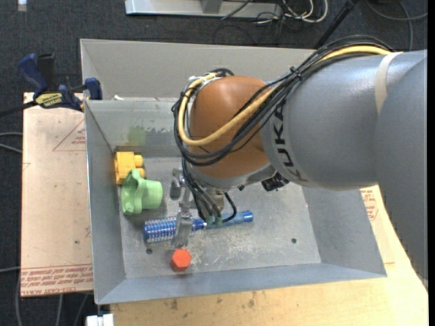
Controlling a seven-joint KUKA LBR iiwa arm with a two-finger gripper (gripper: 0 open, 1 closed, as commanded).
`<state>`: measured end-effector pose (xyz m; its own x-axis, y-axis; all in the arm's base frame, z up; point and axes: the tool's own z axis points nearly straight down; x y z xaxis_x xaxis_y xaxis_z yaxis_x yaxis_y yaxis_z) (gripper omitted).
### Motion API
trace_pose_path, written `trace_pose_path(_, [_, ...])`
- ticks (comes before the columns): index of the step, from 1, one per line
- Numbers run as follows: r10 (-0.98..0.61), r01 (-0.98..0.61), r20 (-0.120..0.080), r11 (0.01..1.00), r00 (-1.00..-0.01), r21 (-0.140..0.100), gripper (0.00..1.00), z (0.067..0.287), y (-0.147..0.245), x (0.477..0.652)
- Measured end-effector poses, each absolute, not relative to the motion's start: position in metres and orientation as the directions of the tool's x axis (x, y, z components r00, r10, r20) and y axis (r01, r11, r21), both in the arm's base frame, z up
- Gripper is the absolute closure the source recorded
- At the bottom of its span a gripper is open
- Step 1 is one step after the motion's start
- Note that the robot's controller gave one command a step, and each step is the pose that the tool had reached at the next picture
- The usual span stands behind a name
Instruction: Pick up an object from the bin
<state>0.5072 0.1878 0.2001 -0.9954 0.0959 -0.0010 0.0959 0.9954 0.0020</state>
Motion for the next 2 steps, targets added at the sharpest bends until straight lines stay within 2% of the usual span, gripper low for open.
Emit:
trace_pose_path(1, [0.242, 0.242, -0.001, 0.970, -0.970, 0.005, 0.00, 0.0704, 0.1638, 0.5058])
trace_pose_path(2, [0.243, 0.243, -0.002, 0.970, -0.970, 0.004, 1.00, 0.0710, 0.1629, 0.5059])
